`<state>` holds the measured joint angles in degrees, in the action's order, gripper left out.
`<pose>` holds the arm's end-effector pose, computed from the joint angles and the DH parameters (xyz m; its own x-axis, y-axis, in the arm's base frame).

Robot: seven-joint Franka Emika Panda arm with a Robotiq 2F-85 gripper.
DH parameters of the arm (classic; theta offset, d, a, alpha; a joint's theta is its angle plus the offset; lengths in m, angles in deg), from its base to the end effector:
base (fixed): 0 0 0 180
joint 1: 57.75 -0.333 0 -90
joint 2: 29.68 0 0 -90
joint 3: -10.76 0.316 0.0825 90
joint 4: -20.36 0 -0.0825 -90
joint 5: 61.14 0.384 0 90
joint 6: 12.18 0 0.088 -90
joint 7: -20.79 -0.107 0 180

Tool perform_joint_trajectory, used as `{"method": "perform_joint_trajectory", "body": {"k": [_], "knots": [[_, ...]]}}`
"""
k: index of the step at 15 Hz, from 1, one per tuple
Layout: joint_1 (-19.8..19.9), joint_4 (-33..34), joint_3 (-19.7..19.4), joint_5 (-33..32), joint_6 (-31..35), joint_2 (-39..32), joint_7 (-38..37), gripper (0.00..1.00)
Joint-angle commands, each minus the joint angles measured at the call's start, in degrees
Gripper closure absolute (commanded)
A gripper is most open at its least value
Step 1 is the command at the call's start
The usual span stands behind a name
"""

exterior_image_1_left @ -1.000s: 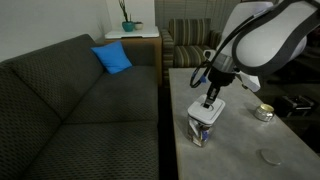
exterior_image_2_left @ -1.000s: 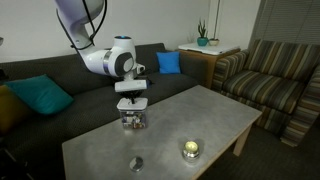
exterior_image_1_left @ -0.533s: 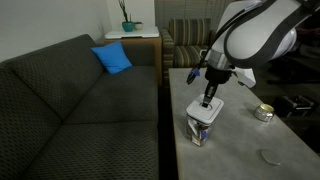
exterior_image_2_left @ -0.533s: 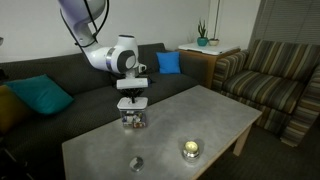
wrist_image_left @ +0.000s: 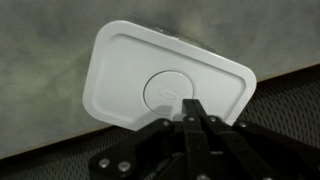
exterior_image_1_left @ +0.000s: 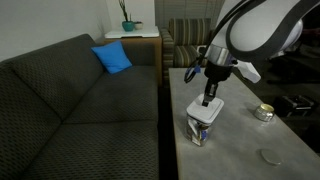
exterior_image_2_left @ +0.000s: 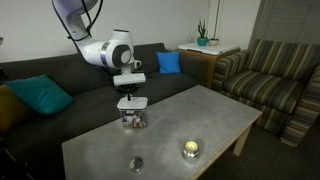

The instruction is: Place the lid on the container then push the button

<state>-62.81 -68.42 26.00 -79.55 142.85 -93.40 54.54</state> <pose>0.6335 0.2245 0.0140 0.4714 0.8725 0.1289 0.8803 -0.4744 -0.0077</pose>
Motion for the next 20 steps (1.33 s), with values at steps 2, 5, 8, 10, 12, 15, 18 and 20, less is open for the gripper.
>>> {"method": "perform_joint_trajectory", "body": {"k": [2,5,8,10,12,15,18,20], "knots": [[1.3,-8.5,0.4,-0.5,1.8,6.5,3.5,1.0],[0.7,-10.9,-0.4,-0.7,1.2,8.8,3.8,1.0],[0.6,-12.9,-0.6,-0.6,1.0,10.3,3.7,0.67],[0.6,-14.3,-0.6,-0.5,1.3,11.0,3.4,0.53],[0.5,-15.3,-0.7,-0.3,1.7,11.4,3.0,0.39],[0.4,-17.0,-0.9,-0.1,2.2,12.0,2.3,0.19],[0.9,-18.3,-0.7,0.0,4.0,12.0,2.0,0.0],[0.8,-18.9,-0.7,-0.2,5.5,12.0,1.9,0.0]]}}
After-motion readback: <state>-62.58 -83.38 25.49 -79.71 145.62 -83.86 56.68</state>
